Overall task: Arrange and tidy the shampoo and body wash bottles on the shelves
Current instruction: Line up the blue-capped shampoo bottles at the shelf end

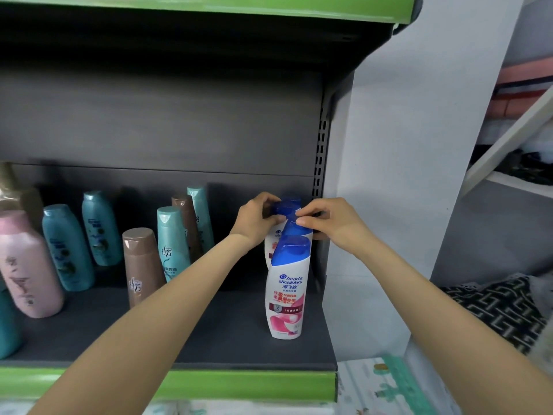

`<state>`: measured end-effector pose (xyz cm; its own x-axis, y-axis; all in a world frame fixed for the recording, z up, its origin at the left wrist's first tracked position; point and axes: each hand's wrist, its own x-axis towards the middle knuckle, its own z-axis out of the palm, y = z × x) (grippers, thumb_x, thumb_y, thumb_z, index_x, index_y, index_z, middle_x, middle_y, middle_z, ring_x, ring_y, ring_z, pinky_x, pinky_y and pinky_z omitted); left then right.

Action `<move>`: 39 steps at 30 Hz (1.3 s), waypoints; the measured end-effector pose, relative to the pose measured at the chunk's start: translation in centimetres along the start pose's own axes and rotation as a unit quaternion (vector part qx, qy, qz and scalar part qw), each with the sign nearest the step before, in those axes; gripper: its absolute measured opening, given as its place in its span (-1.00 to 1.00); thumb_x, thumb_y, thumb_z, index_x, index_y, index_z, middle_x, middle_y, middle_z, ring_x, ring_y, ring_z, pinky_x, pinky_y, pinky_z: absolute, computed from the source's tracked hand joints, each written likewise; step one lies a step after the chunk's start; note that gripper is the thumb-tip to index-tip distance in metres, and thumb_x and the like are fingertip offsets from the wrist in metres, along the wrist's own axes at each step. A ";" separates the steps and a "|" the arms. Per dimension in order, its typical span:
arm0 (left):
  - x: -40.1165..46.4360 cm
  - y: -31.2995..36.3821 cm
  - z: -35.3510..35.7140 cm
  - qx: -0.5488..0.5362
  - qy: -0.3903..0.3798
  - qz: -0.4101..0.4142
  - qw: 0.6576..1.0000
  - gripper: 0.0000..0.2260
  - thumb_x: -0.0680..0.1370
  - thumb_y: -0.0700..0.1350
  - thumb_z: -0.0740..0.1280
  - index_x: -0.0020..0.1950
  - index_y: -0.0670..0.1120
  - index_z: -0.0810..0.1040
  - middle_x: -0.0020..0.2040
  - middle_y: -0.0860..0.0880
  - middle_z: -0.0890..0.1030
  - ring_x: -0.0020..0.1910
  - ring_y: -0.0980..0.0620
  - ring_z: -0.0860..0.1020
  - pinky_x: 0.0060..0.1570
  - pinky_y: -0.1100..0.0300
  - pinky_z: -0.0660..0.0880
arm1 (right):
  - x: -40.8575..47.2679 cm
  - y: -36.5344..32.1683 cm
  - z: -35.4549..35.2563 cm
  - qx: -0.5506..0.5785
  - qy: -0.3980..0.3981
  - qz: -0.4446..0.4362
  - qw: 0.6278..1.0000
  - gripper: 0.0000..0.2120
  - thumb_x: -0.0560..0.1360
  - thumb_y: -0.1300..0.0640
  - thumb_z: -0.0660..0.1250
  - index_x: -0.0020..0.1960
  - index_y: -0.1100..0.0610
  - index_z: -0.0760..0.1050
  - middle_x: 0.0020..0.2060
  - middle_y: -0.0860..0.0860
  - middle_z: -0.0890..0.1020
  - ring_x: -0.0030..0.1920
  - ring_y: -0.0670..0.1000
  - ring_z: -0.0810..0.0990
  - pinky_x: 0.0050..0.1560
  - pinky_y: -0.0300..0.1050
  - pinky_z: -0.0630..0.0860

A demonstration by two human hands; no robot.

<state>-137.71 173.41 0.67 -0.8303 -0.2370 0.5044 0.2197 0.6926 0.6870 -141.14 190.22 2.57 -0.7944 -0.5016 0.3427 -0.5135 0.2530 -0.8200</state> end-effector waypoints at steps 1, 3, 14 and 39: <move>-0.1 0.1 -0.3 -0.004 0.019 -0.002 1.000 -0.70 0.49 -0.23 0.38 0.21 -0.17 0.48 0.15 -0.11 0.57 0.15 -0.02 0.52 0.07 0.27 0.40 | 0.0 -0.1 0.0 -0.005 0.001 -0.003 1.000 -0.94 0.47 0.24 0.41 -0.06 0.13 0.61 -0.09 0.07 0.66 -0.02 0.08 0.63 -0.01 0.00 0.62; -0.3 0.4 -1.1 -0.013 0.049 -0.004 0.999 -0.69 0.48 -0.23 0.39 0.22 -0.16 0.49 0.15 -0.10 0.58 0.15 -0.01 0.52 0.05 0.31 0.38 | -0.2 -0.4 0.1 -0.034 0.008 -0.009 0.999 -0.94 0.47 0.21 0.41 -0.07 0.11 0.62 -0.12 0.02 0.66 -0.02 0.06 0.63 0.01 0.00 0.62; -3.5 3.0 -5.6 -0.023 0.138 0.094 0.986 -0.70 0.48 -0.26 0.38 0.21 -0.13 0.51 0.10 -0.09 0.56 -0.06 0.10 0.51 0.03 0.36 0.42 | -1.3 -4.8 1.6 -0.072 0.087 -0.115 0.987 -0.68 0.46 0.18 0.42 0.20 0.13 0.55 0.09 0.06 0.62 0.05 -0.05 0.57 0.09 -0.35 0.46; -12.6 3.3 -10.3 -0.087 0.005 0.010 0.996 -0.54 0.45 -0.09 0.44 0.29 0.14 0.38 -0.04 0.13 0.59 -0.20 0.25 0.60 -0.29 0.43 0.50 | -6.1 -9.1 5.1 0.256 0.091 -0.010 0.962 -0.84 0.46 0.22 0.42 -0.01 0.09 0.49 -0.06 0.05 0.66 -0.08 -0.01 0.68 -0.23 -0.19 0.63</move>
<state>-121.21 171.71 1.96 -0.8196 -0.2313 0.5243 0.3231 0.5691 0.7562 -129.94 186.76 5.59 -0.8534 -0.3379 0.3968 -0.3384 -0.2199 -0.9150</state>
